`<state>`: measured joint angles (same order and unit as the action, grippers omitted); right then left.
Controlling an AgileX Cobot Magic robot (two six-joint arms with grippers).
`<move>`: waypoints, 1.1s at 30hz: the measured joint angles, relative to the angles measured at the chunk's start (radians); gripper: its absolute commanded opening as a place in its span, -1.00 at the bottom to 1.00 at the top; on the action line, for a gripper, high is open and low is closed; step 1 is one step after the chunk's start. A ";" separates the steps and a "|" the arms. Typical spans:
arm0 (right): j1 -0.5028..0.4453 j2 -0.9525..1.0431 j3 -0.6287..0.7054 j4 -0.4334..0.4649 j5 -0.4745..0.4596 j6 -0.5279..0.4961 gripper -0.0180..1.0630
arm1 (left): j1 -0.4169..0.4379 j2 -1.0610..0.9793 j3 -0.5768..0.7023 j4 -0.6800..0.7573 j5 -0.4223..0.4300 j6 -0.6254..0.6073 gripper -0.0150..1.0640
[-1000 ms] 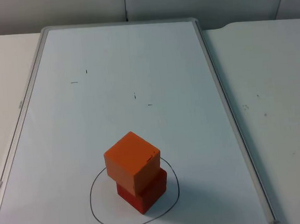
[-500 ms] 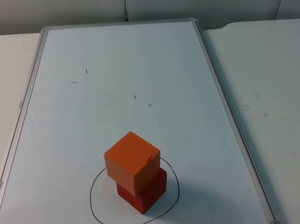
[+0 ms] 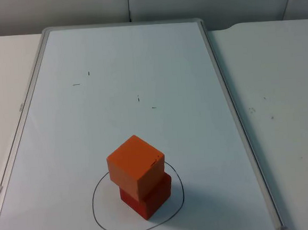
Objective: Pick up one cube with the left hand and another cube with the right hand. First place the cube in the right hand at the target position, then stack the cube in the left hand on top.
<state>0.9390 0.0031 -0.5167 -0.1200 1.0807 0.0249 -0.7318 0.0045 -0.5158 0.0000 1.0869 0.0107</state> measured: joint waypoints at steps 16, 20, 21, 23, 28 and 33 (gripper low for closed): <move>-0.009 0.000 0.000 0.004 0.000 0.000 0.98 | 0.000 0.000 0.000 0.000 0.000 0.000 0.98; -0.109 0.000 0.000 0.004 0.000 -0.002 0.98 | 0.000 0.000 0.000 0.000 0.000 0.000 0.98; -0.158 0.000 0.000 0.004 0.000 -0.002 0.98 | 0.000 0.000 0.000 0.000 0.000 0.000 0.98; -0.209 0.000 0.000 0.004 0.000 -0.002 0.98 | 0.000 0.000 0.000 0.000 0.000 0.000 0.98; -0.422 0.000 0.000 0.004 0.000 -0.002 0.98 | 0.000 0.000 0.000 0.000 0.000 0.000 0.98; -0.639 0.000 0.000 0.004 0.000 -0.002 0.98 | 0.000 0.000 0.000 0.000 0.000 0.000 0.98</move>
<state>0.2997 0.0031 -0.5167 -0.1158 1.0807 0.0232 -0.7318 0.0045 -0.5158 0.0000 1.0869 0.0107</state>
